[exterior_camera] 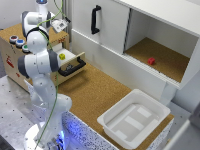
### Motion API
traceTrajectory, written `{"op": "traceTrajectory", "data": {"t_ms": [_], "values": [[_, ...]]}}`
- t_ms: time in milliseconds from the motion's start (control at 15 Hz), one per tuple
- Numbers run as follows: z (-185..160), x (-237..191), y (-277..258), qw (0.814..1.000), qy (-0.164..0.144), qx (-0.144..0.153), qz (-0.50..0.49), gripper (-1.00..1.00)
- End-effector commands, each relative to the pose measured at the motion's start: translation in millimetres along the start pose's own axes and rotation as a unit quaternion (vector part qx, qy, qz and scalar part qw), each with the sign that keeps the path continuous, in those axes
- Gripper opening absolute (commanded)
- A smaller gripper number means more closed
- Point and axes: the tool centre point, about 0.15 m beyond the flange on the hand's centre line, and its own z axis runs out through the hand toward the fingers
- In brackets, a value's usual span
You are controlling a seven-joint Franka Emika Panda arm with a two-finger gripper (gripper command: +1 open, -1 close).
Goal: Put the purple block on top of the drawer
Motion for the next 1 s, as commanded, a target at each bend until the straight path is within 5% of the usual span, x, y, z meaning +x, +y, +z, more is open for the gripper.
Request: {"op": "traceTrajectory", "data": {"t_ms": [0,333,533,600,933], "values": [[3.5,-1.0,1.8,1.0,0.002,0.008,0.008,-1.0],[33.3,-0.7,9.2,0.997,0.014,0.064,0.049,-1.0],[42.0,-0.6,8.3,0.995,0.018,0.074,0.058,-1.0],[40.6,-1.1,7.9,0.995,0.015,0.073,0.059,1.0],[25.2,-2.8,9.9,0.996,0.026,0.059,0.065,1.0]]}}
